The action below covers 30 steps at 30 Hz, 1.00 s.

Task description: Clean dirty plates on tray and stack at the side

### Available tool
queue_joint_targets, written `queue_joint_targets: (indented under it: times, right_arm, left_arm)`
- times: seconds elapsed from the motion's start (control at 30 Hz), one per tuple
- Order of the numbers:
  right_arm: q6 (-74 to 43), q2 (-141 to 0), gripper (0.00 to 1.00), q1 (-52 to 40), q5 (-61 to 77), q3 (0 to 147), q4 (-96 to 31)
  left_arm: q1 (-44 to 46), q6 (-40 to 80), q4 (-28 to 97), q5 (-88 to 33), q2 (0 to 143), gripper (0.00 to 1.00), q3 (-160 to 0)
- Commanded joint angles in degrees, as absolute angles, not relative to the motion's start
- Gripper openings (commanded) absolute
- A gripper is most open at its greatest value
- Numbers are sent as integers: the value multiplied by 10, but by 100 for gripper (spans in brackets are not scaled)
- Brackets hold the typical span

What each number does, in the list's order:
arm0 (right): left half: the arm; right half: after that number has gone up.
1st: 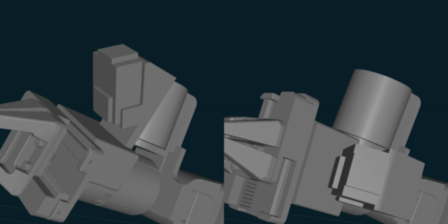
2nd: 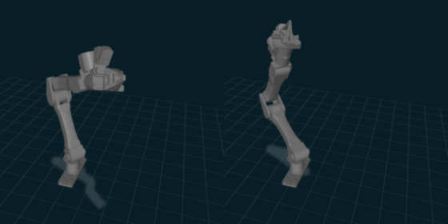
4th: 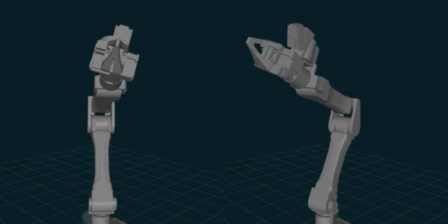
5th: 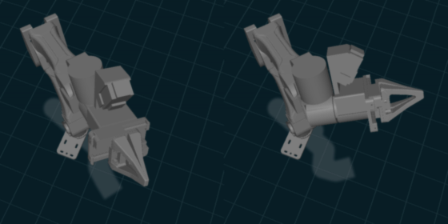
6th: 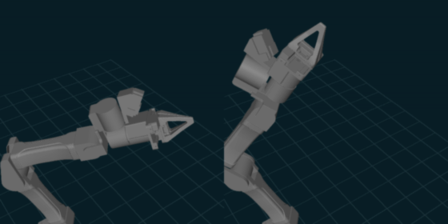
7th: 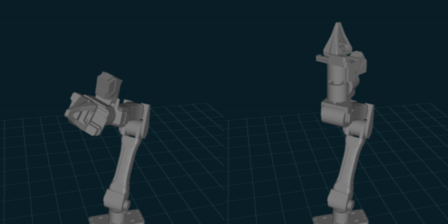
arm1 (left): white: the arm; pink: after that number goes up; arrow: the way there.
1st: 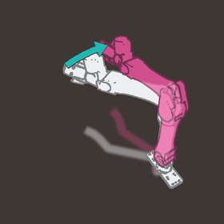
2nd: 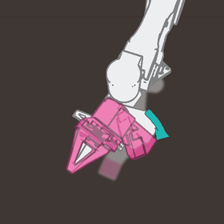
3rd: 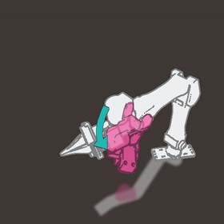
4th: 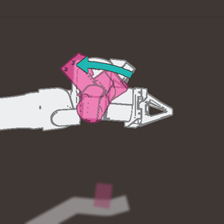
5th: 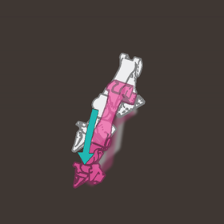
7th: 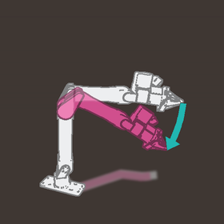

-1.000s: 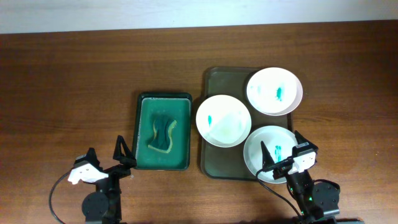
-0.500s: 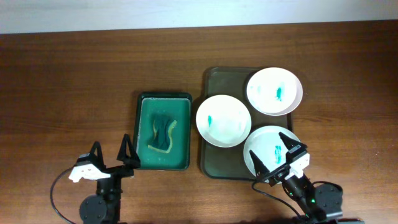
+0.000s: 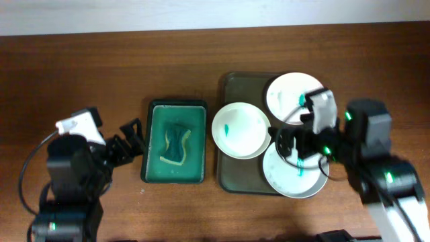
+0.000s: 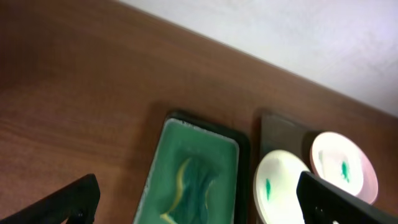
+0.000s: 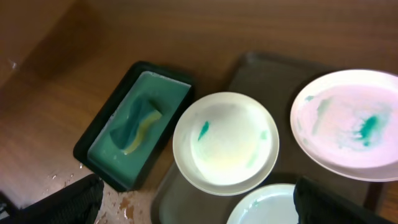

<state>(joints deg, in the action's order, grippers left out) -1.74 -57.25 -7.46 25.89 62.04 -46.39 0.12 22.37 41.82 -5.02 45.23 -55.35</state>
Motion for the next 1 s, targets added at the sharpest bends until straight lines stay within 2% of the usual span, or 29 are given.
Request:
queue_joint_targets:
  times: [0.0,0.07,0.13,0.23,0.37,0.43,0.47,0.5,0.57,0.63,0.67,0.77,0.8,0.83,0.87,0.9,0.93,0.97]
  right_arm:
    - [-24,-662,98,-79,311,646,-472]
    - [-24,-705,98,-79,376,646,-478]
    - [-24,-726,98,-79,379,646,-487]
    - [-24,-731,98,-79,380,646,-494]
    - [-24,-731,100,-79,380,646,-508]
    - [-24,-731,90,-79,380,646,-508]
    - [-24,-731,78,-79,379,646,-508]
    - [-24,-731,71,-79,380,646,-508]
    - [-24,-731,59,-79,380,646,-508]
    - [-24,-731,58,-79,380,646,-508]
    - [-24,-731,59,-79,380,646,-508]
    - [-24,-731,58,-79,379,646,-508]
    - [-24,-731,58,-79,379,646,-509]
    - [-24,-731,58,-79,379,646,-509]
    - [-24,-731,59,-79,379,646,-510]
    - [-24,-731,59,-79,379,646,-512]
    - [-24,-731,59,-79,379,646,-513]
    - [-24,-731,59,-79,379,645,-513]
  left_arm:
    - [-3,205,432,-128,509,99,-585]
    - [-1,197,448,-142,545,99,-585]
    - [23,162,469,-140,594,89,-585]
    - [86,162,475,-91,692,84,-585]
    - [147,162,439,-75,850,64,-585]
    - [170,162,405,-74,928,57,-585]
    - [178,167,392,-56,961,45,-586]
    - [182,187,387,-29,981,38,-585]
    - [182,212,370,4,1019,30,-586]
    - [183,212,359,-13,1030,14,-586]
    - [183,211,361,-28,1030,0,-586]
    - [183,209,413,-72,1020,0,-627]
    - [183,209,450,-71,1010,13,-653]
    - [180,209,471,-69,1003,31,-668]
    - [177,209,483,-59,998,41,-676]
    - [175,209,483,-40,997,50,-676]
    - [175,209,481,1,999,54,-674]
    - [175,209,468,38,1002,54,-670]
